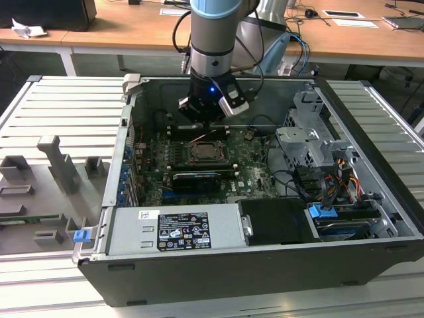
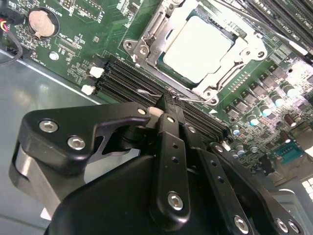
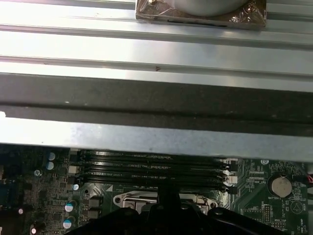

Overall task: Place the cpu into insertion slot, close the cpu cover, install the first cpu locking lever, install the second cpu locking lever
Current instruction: 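Install the first cpu locking lever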

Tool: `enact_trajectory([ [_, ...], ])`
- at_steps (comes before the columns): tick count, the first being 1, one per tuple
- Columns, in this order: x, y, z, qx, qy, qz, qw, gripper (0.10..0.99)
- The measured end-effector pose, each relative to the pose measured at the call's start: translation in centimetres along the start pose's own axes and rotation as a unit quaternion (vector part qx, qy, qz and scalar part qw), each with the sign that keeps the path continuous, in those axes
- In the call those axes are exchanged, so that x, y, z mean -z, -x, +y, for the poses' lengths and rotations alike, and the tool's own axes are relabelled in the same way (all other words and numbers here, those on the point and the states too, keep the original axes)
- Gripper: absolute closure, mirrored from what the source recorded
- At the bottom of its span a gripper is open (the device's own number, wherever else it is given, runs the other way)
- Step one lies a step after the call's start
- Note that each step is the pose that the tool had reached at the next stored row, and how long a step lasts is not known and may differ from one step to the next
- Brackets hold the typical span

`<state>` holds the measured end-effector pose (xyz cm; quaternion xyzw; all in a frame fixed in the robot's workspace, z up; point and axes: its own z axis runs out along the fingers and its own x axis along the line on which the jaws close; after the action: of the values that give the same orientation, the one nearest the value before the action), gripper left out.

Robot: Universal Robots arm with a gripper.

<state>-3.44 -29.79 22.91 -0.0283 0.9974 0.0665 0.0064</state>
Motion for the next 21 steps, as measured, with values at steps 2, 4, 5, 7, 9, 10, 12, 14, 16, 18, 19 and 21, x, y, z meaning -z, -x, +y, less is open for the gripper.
enact_trajectory([
  [2,-0.16,0.25,0.01,0.0,0.0,0.0,1.0,0.98],
  [4,-0.33,0.42,0.06,0.0,-0.0001,0.0001,1.0,0.98],
  [5,-0.39,0.46,0.12,0.0,-0.0001,0.0001,1.0,0.98],
  [7,-0.61,0.57,0.25,0.0,0.0,0.0,1.0,0.98],
  [9,-0.8,0.73,0.31,0.001,0.0,0.0001,1.0,0.98],
  [10,-0.88,0.88,0.32,0.001,-0.0001,0.0002,1.0,0.98],
  [12,-1.08,1.13,0.35,0.001,0.0,0.0002,1.0,0.98],
  [14,-1.4,1.19,0.36,0.004,0.0,0.0005,1.0,0.98],
  [16,-1.66,1.23,0.35,0.007,0.0,0.0009,1.0,0.98],
  [18,-1.92,1.35,0.35,0.008,0.0001,0.0011,1.0,0.98],
  [19,-2.05,1.42,0.35,0.008,-0.0001,0.0011,1.0,0.98],
  [21,-2.21,1.5,0.33,0.008,-0.0005,0.0011,1.0,0.98],
])
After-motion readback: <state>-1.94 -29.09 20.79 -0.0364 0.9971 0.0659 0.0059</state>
